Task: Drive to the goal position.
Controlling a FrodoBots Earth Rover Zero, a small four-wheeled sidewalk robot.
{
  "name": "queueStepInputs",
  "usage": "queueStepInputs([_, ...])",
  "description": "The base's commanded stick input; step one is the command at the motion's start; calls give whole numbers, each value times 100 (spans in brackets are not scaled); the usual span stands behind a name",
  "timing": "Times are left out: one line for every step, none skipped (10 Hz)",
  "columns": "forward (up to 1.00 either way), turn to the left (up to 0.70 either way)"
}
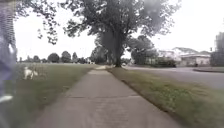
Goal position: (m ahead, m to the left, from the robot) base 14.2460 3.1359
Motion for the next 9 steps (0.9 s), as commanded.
queueStepInputs([70,0])
queueStepInputs([70,0])
queueStepInputs([70,1])
queueStepInputs([70,4])
queueStepInputs([70,25])
queueStepInputs([70,0])
queueStepInputs([70,0])
queueStepInputs([70,0])
queueStepInputs([70,0])
